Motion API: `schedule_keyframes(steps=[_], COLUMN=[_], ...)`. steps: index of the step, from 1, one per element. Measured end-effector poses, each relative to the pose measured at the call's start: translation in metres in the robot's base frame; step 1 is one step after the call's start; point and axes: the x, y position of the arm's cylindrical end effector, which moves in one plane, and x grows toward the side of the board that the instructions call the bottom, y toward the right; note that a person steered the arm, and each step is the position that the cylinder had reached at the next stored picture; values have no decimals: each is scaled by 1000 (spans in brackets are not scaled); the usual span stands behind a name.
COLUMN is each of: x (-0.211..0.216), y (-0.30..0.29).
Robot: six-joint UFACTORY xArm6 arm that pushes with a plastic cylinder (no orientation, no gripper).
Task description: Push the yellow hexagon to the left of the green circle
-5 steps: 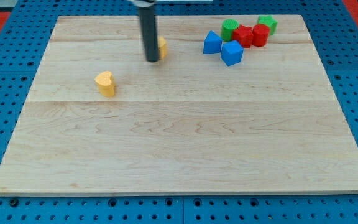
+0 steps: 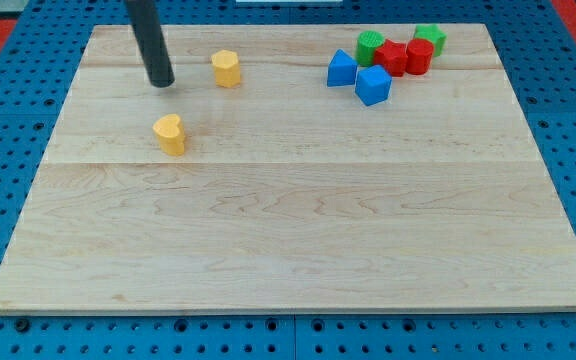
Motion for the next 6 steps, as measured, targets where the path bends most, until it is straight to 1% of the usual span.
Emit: schedule_keyframes(steps=[1,2,3,4,5,6], x=[2,-15,-15,-34,-39,-58], y=[94,79,32,109,181,136])
